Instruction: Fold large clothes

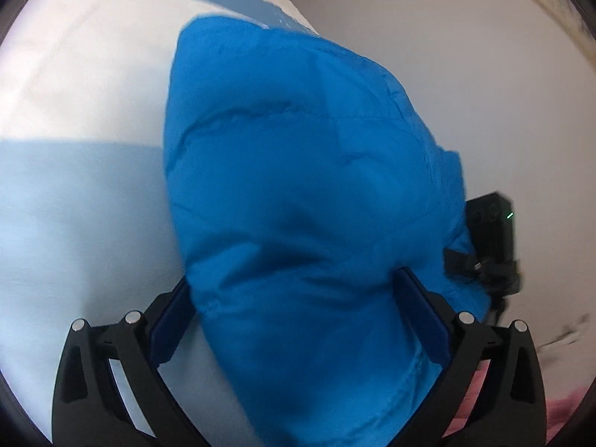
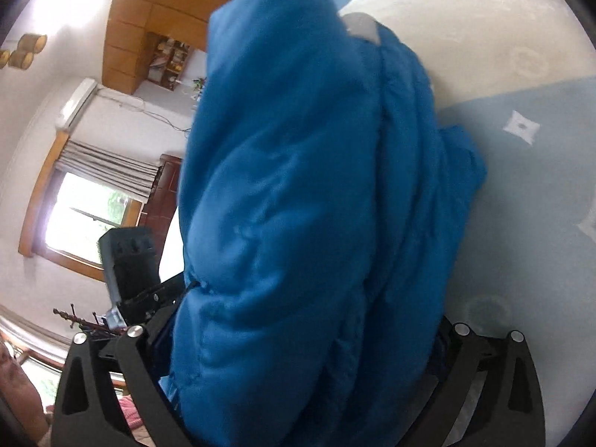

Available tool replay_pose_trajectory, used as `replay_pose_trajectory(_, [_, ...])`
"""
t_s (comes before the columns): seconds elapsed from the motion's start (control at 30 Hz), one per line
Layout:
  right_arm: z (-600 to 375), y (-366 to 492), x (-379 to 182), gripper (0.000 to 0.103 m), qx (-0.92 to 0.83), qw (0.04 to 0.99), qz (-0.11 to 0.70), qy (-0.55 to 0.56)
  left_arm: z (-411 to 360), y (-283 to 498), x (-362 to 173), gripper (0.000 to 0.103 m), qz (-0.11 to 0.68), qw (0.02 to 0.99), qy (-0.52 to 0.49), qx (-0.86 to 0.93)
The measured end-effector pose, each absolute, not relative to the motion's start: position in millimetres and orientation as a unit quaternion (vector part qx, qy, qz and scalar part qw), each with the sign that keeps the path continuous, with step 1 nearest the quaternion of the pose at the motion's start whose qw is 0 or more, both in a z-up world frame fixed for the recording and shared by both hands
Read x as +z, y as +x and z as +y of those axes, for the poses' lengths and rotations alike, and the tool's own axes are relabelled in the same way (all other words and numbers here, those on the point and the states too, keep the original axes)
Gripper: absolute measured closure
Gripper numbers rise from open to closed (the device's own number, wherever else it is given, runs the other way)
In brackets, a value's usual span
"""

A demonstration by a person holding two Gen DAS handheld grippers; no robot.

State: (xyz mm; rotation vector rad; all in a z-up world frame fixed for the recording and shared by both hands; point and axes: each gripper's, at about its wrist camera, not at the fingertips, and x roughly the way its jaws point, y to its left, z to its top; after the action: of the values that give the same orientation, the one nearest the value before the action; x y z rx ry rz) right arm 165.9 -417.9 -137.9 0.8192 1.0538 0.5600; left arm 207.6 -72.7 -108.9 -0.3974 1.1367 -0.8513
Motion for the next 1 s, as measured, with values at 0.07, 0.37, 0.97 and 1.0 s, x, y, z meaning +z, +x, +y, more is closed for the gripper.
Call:
replay_pose_trajectory(0.07, [-419,164,-139,0.015,0.258,0.751,0.477,0.377,-73,206,-108,0.007,0.514,0.739,-0.184,-0.394])
replay_pose_trajectory(0.37, [-418,146,-114,0.044,0.257,0.792,0.439,0.337,-62,187,-87,0.036,0.472,0.756,-0.213,-0.400])
replay_pose_trajectory(0.97, [-358,300,-48,0.045,0.329,0.824,0.399,0.233,-11,272,-25,0.036,0.372,0.842,-0.213,-0.327])
replay_pose_trajectory(1.0, [-354,314,-53,0.045,0.333,0.822,0.400,0.231,-8,282,-29,0.036,0.369,0.847,-0.211,-0.320])
